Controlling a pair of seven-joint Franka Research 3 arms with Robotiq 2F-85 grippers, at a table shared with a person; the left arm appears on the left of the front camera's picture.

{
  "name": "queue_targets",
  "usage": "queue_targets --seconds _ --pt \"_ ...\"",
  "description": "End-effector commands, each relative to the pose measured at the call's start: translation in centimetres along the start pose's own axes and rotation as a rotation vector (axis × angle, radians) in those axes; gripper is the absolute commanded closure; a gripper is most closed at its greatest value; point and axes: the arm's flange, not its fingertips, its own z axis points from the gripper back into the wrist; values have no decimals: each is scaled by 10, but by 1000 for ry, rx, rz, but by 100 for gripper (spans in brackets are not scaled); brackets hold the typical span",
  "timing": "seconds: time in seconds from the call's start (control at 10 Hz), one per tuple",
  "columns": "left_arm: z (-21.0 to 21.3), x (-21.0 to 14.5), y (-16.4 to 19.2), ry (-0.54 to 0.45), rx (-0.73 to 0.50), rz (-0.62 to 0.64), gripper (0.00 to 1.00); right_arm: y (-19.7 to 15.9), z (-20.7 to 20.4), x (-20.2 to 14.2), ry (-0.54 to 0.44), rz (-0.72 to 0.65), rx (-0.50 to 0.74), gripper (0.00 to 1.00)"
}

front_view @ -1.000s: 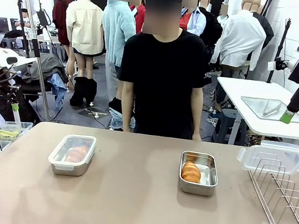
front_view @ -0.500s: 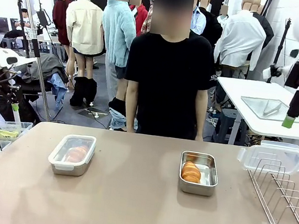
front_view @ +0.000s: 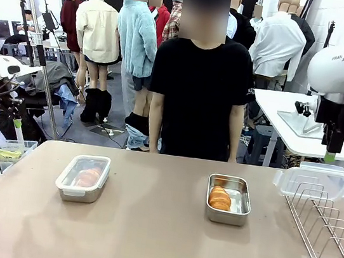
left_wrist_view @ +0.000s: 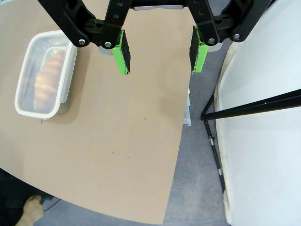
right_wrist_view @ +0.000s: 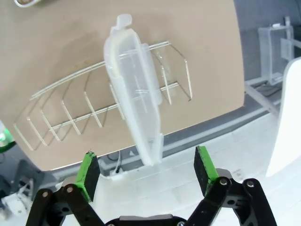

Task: Place the bread in airtight containers.
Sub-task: Pick up one Airtight Container lid and hand it to the human.

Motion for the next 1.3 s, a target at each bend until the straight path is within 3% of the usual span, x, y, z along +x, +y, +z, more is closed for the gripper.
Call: queue_targets --seconds 0.0,0.6,1.2 --pt "1 0 -1 -2 20 15 33 -12 -5 -1 -14 40 -2 0" --pt "1 0 -1 -2 20 15 33 -24 -37 9 -56 -70 27 0" --pt "1 0 -1 -2 20 15 33 -28 -62 28 -2 -28 57 0"
